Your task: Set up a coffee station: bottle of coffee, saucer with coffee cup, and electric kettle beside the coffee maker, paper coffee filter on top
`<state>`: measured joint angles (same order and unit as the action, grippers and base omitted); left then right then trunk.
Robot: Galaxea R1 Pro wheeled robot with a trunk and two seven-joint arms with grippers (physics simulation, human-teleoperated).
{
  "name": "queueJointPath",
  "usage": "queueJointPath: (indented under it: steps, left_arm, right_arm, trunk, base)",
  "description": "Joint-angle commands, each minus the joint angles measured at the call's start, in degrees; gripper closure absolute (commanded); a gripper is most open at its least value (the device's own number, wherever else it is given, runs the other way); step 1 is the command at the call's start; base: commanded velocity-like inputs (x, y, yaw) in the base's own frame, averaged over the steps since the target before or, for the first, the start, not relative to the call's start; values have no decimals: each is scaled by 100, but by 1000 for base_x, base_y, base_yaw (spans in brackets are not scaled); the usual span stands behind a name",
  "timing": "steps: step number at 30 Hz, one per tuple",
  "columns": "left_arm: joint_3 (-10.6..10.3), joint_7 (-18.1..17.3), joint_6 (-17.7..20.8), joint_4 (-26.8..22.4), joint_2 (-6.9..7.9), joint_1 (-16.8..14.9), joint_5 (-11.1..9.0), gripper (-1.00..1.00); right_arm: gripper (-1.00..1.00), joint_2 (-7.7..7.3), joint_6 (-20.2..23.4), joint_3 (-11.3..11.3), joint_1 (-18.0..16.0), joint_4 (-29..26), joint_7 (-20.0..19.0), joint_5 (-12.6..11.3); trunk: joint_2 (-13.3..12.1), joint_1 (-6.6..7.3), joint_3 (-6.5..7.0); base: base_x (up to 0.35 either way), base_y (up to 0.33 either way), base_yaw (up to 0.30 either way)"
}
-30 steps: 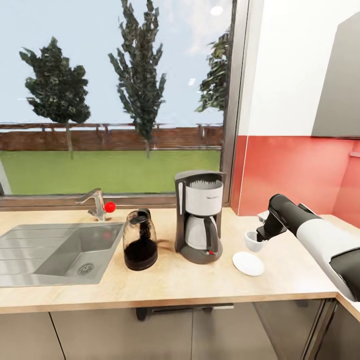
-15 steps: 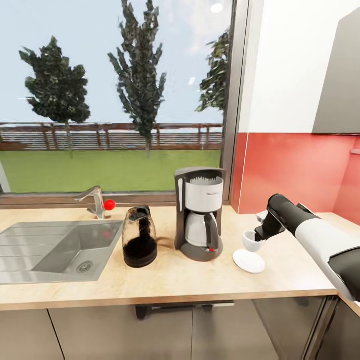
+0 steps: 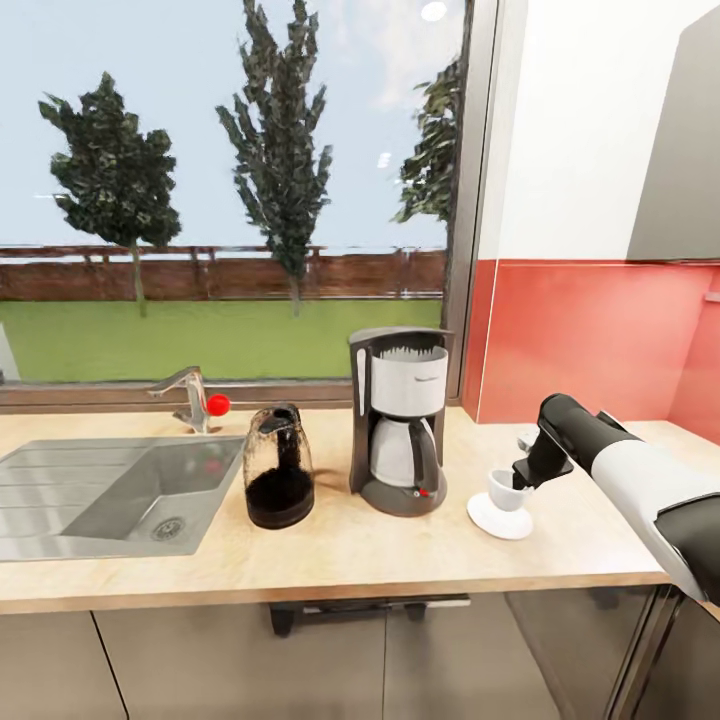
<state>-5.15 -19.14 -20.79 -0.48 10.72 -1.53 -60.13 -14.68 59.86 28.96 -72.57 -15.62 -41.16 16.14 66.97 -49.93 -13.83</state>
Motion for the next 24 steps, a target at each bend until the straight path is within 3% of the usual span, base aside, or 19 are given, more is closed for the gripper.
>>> queueJointPath:
  steps: [1,8,24]
  left_arm:
    - [-48,-28,-12,9,0,-5,-61,-100]
    - [-48,-28,-12,6,0,-5,-61,-100]
    - [-56,-19,-41,4,-26,-5,4,-100]
  right_arm:
    - [100,-2,14,4,-3,-11,-67,56]
    - [100,0,14,4,-3,-11,-65,56]
    - [100,3,14,4,-3,-11,-59,61]
  trunk:
    - [47,-23,-26]
    - [327,-177,-152]
    - [408,-221,-188]
  base:
    - [0,0,0]
    - [0,0,0]
    - [0,0,0]
